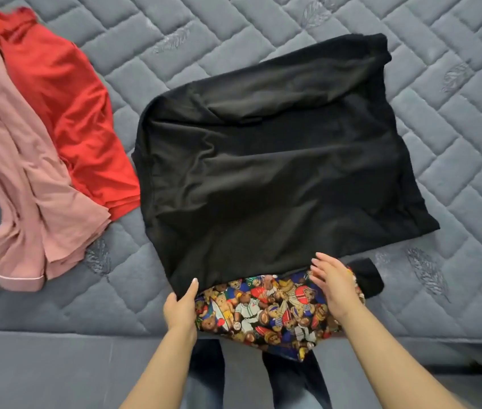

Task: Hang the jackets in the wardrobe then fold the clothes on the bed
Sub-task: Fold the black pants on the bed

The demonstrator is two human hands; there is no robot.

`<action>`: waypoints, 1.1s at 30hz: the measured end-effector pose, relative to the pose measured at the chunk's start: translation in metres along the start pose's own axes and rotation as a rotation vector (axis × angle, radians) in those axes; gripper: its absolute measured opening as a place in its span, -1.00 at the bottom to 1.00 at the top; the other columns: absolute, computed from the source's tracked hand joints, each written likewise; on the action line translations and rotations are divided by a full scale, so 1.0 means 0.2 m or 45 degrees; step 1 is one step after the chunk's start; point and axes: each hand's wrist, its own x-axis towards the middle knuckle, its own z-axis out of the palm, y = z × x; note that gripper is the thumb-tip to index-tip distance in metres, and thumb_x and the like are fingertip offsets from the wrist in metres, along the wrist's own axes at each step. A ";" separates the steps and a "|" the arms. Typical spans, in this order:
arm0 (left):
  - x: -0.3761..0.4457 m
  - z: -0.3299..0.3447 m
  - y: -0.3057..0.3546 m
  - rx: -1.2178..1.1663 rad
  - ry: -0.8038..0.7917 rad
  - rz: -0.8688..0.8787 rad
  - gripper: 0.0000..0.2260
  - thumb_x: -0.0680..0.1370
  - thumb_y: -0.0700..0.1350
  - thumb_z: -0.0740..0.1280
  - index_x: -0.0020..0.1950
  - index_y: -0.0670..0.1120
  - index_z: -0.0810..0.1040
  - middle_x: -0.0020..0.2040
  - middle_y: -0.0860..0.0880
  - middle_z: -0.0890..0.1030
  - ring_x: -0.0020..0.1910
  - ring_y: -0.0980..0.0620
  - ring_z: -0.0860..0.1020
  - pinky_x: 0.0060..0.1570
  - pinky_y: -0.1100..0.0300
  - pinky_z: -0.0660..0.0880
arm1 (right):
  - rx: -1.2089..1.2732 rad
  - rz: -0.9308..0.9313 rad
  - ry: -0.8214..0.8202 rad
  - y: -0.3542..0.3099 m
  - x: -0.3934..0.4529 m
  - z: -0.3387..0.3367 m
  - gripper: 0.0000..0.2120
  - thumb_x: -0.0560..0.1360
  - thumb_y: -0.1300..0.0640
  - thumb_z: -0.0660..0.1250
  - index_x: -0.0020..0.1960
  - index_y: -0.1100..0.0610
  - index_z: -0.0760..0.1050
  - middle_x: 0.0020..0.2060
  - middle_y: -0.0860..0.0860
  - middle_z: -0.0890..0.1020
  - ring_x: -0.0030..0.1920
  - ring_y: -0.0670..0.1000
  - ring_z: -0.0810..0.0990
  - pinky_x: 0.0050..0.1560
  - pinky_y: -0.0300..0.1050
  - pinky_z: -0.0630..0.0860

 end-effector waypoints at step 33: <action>-0.51 -0.13 -0.90 -0.534 0.330 -0.045 -0.71 0.60 -0.03 0.34 0.27 -0.12 0.46 0.06 -0.13 0.63 -0.04 -0.15 0.63 -0.17 0.06 0.57 | 0.393 0.074 0.133 0.23 0.15 -0.98 -0.62 0.57 0.31 0.30 0.36 0.21 0.36 0.27 0.14 0.53 0.01 0.08 0.58 -0.26 -0.11 0.62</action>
